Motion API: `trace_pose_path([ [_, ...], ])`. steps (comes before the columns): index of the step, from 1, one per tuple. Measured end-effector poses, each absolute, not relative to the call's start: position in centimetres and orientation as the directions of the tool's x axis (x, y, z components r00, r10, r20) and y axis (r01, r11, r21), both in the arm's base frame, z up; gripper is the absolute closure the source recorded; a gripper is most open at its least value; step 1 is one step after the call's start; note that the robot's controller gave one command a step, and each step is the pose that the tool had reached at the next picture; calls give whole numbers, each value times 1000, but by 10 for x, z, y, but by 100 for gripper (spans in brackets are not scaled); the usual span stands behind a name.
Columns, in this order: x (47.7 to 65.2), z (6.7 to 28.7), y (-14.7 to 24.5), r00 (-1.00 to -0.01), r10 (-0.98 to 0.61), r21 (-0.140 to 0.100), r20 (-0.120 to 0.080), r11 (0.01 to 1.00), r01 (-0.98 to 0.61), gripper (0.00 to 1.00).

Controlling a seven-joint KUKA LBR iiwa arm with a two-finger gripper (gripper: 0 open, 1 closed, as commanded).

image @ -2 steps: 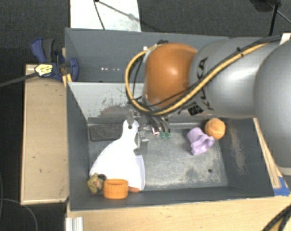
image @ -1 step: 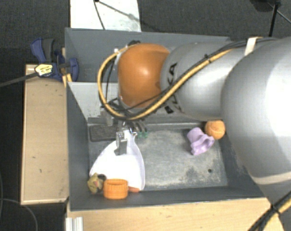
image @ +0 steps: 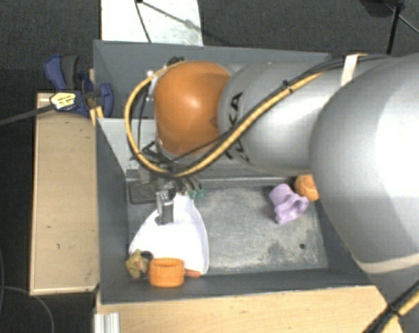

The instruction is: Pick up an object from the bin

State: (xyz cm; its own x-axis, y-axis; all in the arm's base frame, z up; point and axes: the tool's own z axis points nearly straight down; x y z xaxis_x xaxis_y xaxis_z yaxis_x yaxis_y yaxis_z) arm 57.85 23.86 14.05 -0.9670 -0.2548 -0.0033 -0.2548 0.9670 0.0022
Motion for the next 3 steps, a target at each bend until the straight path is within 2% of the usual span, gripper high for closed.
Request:
trace_pose_path([
  [1, 566, 75, 216, -909, -417, 0, -7, 909, -417, 0],
  [2, 580, 77, 212, -858, -513, 2, -18, 858, -513, 100],
  [3, 580, 77, 212, -858, -513, 2, -18, 858, -513, 100],
])
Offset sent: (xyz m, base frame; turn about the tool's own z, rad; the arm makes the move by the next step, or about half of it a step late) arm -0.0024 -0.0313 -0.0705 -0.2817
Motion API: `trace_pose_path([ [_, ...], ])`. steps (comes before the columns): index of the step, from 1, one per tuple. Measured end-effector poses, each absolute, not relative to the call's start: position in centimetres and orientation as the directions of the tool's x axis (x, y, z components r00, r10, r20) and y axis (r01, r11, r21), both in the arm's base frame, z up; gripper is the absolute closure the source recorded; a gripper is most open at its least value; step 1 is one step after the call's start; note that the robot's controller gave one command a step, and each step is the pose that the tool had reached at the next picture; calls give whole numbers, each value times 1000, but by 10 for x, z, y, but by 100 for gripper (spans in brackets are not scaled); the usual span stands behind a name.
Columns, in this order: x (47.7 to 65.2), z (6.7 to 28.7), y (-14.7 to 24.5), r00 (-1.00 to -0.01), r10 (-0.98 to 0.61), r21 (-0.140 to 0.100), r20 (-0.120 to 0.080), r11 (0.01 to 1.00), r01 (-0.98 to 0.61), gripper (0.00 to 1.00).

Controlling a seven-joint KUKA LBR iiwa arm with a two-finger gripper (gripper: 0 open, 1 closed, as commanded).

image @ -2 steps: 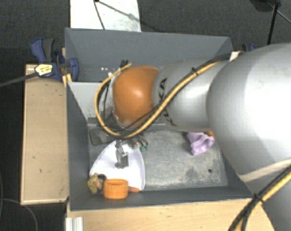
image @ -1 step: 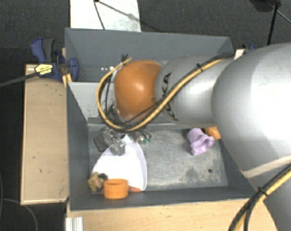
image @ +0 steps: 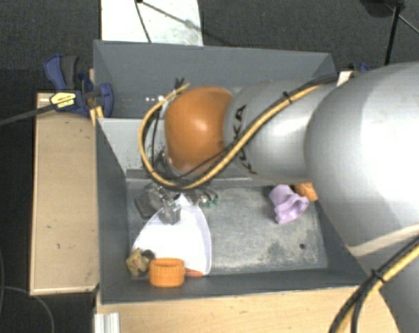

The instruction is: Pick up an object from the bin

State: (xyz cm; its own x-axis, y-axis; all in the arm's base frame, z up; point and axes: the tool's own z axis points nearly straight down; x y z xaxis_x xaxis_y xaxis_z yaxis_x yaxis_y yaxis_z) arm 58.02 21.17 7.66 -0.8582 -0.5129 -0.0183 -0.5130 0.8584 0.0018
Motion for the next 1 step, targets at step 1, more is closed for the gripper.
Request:
trace_pose_path([
  [1, 580, 78, 212, -859, -512, 2, -17, 859, -512, 100],
])
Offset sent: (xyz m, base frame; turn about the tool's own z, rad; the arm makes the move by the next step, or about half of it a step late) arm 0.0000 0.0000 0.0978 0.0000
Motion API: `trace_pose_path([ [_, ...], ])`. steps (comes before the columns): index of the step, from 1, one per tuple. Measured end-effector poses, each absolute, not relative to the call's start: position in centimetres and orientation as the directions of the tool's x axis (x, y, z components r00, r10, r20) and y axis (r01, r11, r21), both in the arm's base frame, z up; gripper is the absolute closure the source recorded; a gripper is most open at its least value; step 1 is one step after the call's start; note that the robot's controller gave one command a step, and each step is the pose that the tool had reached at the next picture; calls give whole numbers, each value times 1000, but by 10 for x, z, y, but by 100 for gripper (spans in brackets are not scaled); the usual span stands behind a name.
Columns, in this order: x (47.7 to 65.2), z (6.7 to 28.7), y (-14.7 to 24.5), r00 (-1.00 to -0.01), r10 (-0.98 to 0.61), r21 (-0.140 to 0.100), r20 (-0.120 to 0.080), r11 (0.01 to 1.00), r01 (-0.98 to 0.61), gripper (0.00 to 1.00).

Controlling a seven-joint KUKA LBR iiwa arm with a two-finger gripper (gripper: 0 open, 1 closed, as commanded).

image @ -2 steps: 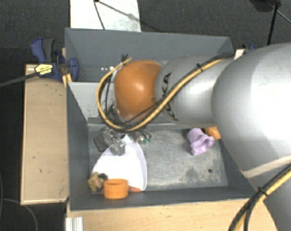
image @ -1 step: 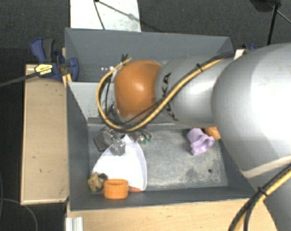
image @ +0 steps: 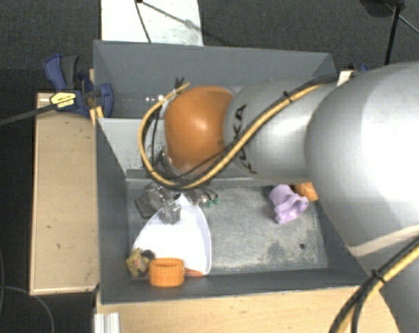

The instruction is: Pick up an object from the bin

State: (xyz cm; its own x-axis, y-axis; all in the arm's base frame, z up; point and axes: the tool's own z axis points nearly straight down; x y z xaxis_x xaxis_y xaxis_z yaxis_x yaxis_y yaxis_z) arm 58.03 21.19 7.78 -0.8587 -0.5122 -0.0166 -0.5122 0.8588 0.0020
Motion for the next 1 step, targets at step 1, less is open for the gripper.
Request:
trace_pose_path([
  [1, 579, 85, 211, -859, -512, 2, -9, 859, -512, 100],
])
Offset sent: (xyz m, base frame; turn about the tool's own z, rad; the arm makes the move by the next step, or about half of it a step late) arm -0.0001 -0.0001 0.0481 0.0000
